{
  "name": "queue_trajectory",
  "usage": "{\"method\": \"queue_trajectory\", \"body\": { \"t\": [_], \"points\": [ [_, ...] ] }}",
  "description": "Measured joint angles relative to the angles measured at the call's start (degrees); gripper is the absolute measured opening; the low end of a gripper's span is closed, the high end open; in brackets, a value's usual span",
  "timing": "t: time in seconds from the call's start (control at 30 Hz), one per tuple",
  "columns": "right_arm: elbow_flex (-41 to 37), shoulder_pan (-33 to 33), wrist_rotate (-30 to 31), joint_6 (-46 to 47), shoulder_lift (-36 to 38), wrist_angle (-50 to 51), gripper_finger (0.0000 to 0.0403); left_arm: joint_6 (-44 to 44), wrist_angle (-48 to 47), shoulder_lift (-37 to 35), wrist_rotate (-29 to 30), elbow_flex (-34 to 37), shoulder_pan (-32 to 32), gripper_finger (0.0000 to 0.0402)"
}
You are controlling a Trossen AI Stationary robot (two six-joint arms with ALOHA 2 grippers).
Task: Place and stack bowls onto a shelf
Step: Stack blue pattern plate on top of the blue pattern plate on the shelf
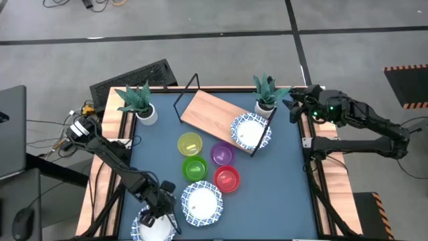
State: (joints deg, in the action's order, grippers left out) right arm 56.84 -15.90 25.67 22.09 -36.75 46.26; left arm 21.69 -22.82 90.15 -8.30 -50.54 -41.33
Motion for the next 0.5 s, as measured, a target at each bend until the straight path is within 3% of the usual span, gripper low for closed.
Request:
{"method": "queue_trajectory", "body": {
  "t": [0.27, 0.5],
  "points": [
    [0.0, 0.0, 0.1, 0.0, 0.0, 0.0, 0.0256, -1.0, -0.5, 0.0, 3.3, 0.0, 0.0, 0.0021],
    [0.0, 0.0, 0.2, 0.0, 0.0, 0.0, 0.0256, 3.1, -1.8, -0.1, 3.7, 0.0, 0.0, 0.0002]
  ]
}}
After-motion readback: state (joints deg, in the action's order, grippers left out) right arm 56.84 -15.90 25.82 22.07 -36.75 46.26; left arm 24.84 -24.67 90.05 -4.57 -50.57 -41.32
